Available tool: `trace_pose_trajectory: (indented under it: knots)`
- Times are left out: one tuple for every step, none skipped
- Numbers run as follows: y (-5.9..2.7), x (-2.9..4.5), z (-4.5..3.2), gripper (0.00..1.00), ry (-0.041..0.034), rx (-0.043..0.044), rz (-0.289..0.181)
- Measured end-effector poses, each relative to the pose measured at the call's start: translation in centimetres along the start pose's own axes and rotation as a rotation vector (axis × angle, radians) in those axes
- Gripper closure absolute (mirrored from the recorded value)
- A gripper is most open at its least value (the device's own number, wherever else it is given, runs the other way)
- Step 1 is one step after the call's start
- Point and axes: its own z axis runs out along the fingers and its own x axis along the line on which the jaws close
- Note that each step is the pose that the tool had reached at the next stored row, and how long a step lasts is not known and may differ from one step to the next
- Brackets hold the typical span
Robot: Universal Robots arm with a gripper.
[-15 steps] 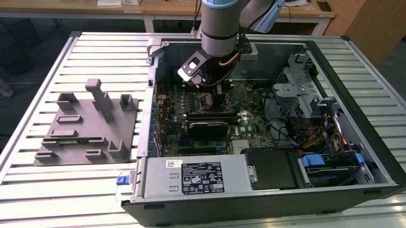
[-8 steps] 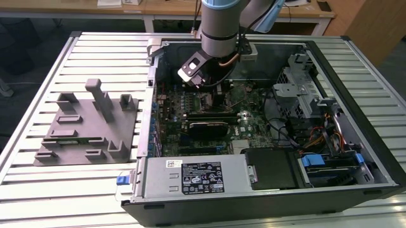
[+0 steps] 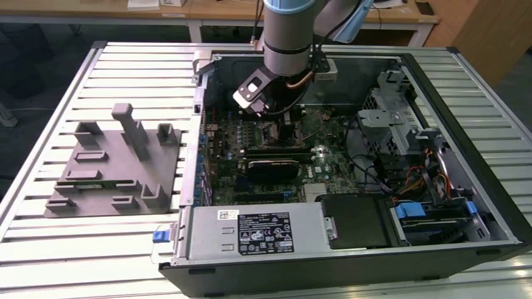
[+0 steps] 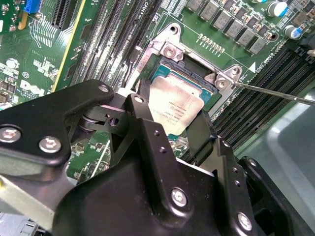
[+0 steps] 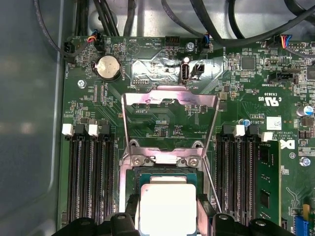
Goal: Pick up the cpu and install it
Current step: 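Place the cpu into insertion slot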
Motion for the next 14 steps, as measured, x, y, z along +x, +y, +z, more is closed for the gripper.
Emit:
trace_pose_trajectory:
  knots:
    - [0.0, 0.0, 0.0, 0.46, 0.0, 0.0, 0.0]
    - [0.01, 0.01, 0.01, 0.46, 0.0001, 0.0, 0.0]
    - [0.01, 0.01, 0.04, 0.46, 0.0003, -0.0001, 0.0]
    - [0.02, 0.02, 0.09, 0.46, 0.0005, -0.0003, 0.0]
    - [0.02, 0.04, 0.13, 0.46, 0.0003, -0.0002, 0.0]
    - [0.02, 0.04, 0.14, 0.46, 0.0001, 0.0, 0.0]
    - [0.01, 0.04, 0.15, 0.46, 0.0, 0.0, 0.0]
    - [0.01, 0.03, 0.16, 0.46, -0.0001, 0.0001, 0.0]
    - [0.01, 0.04, 0.2, 0.46, 0.0003, -0.0002, 0.0]
    - [0.01, 0.04, 0.23, 0.46, 0.0003, -0.0001, 0.0]
    - [0.01, 0.04, 0.24, 0.46, 0.0001, 0.0, 0.0]
    - [0.0, 0.04, 0.25, 0.46, 0.0, 0.0, 0.0]
    - [0.0, 0.04, 0.28, 0.46, 0.0003, -0.0001, 0.0]
    - [0.0, 0.04, 0.29, 0.46, 0.0002, -0.0001, 0.0]
